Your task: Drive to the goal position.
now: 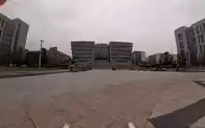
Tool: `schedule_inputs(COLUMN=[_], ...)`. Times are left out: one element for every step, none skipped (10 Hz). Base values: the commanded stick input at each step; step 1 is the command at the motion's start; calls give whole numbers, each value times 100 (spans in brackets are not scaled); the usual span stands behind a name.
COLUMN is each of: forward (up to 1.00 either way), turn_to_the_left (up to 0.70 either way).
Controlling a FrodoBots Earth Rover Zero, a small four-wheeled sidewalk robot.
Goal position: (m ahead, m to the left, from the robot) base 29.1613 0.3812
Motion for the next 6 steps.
schedule_inputs(forward=[70, 70, 70, 70, 70, 70], turn_to_the_left=[-2, -2, -2, -4, -7, -13])
